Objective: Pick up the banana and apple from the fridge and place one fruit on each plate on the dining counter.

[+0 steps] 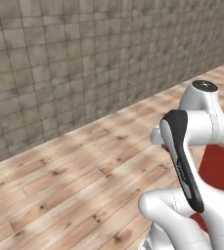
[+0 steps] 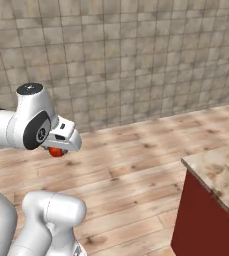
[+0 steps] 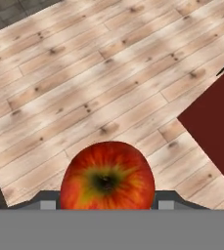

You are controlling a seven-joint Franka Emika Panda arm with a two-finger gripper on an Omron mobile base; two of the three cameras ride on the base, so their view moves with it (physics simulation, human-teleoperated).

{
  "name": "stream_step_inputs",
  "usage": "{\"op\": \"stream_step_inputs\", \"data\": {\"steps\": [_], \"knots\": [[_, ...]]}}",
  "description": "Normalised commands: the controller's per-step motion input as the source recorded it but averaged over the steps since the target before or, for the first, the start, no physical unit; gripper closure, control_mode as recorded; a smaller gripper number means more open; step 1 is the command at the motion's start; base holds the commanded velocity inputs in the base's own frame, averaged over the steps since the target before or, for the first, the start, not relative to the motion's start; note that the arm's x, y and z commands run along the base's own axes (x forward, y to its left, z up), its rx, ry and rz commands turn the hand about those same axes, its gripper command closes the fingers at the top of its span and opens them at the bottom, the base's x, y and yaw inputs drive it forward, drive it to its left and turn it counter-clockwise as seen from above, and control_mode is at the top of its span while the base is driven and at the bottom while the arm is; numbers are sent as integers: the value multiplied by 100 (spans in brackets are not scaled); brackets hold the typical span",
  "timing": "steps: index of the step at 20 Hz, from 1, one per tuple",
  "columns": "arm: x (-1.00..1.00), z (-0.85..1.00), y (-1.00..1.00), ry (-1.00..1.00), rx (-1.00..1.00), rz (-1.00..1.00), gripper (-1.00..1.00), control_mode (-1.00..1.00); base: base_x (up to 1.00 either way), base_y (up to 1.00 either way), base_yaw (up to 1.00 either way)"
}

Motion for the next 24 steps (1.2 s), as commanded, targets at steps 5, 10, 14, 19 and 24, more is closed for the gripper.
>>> {"op": "stream_step_inputs", "data": {"steps": [5, 10, 14, 19, 24], "knots": [[0, 0, 0, 0, 0, 0, 100, 100, 100, 59, -35], [0, 0, 0, 0, 0, 0, 100, 100, 100, 60, -39], [0, 0, 0, 0, 0, 0, 100, 100, 100, 61, -44], [0, 0, 0, 0, 0, 0, 100, 100, 100, 57, -44], [0, 0, 0, 0, 0, 0, 100, 100, 100, 68, -45]]}}
